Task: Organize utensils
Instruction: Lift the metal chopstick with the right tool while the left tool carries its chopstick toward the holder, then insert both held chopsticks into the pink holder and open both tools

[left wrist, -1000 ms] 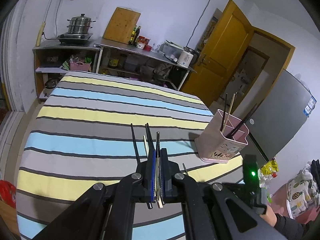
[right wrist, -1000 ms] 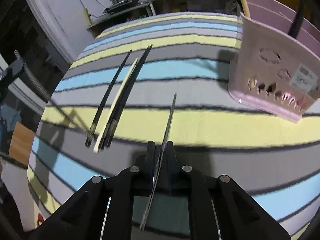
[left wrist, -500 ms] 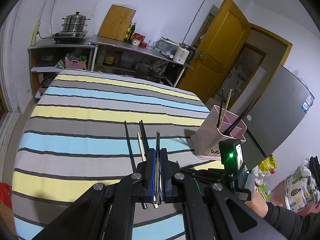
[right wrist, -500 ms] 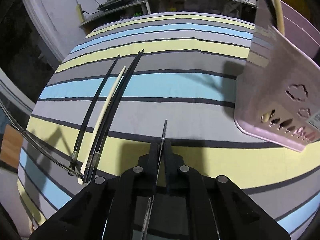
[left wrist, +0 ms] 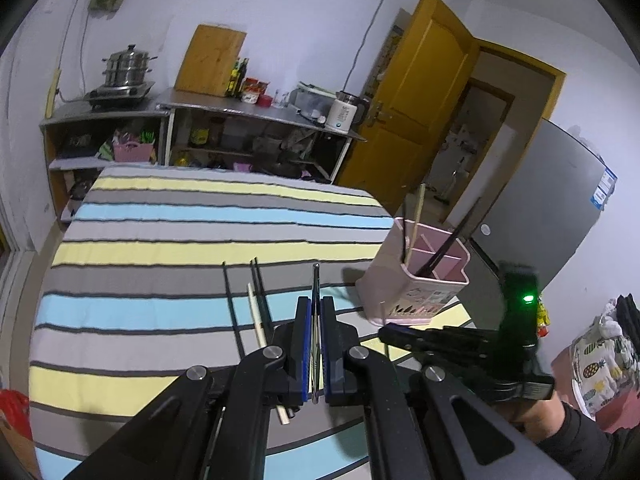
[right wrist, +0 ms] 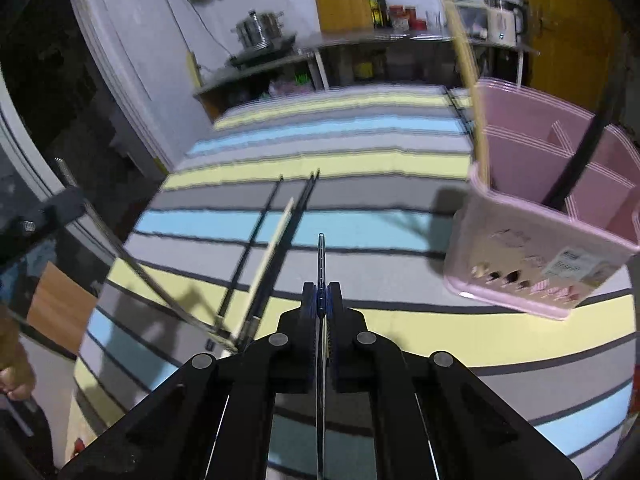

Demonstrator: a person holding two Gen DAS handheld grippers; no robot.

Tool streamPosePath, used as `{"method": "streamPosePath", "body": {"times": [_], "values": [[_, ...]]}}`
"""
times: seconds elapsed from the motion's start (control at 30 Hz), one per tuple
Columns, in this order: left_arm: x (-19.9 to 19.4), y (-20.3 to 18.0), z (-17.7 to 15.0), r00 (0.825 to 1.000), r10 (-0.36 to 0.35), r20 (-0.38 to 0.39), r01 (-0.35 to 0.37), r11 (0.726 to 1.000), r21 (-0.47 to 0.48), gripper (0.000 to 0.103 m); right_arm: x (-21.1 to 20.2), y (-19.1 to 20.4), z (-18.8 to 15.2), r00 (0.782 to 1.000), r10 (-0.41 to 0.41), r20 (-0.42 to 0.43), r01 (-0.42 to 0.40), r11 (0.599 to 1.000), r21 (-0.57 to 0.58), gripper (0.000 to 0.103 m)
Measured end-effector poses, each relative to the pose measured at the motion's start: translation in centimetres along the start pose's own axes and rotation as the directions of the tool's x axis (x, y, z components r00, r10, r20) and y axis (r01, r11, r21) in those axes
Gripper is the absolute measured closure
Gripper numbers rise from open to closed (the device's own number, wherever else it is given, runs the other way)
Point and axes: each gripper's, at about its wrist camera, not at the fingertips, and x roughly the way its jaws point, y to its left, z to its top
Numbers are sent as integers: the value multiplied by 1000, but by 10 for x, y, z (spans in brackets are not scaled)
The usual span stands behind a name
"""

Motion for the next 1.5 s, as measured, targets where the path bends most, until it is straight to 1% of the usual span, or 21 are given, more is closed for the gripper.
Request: {"method": "streamPosePath", "body": {"times": [0.27, 0.53, 0.7, 0.83, 0.97, 1.13, 1.23, 1.4, 1.5], "values": [[-1, -33, 13, 1000, -30, 7, 30, 998, 55, 99, -54, -7, 3, 994, 3, 108, -4, 1000, 16, 99], [5, -63, 25, 998, -65, -1, 64, 992, 108, 99, -82, -25, 3, 986, -16, 164, 8, 999, 51, 99], [13, -84, 42, 996, -92, -1, 91, 985, 146, 99, -102, -35, 8, 979, -33, 202, 20, 998, 66, 99], [21, -103, 59, 993, -120, 1, 118, 979, 167, 99, -120, -44, 16, 967, -54, 247, 34, 996, 83, 99], [32, -121, 80, 990, -141, 4, 138, 973, 185, 99, -141, -55, 30, 949, -83, 304, 56, 994, 98, 99], [51, -142, 103, 988, -154, 12, 148, 968, 203, 99, -164, -71, 52, 916, -121, 383, 77, 989, 129, 99], [65, -150, 111, 989, -149, 15, 142, 967, 211, 99, -169, -82, 62, 901, -141, 409, 87, 985, 146, 99], [91, -154, 118, 992, -129, 5, 125, 969, 211, 99, -164, -94, 72, 890, -156, 428, 91, 982, 168, 99], [107, -153, 116, 993, -118, -16, 118, 971, 208, 99, -152, -97, 73, 892, -163, 423, 97, 980, 172, 99]]}}
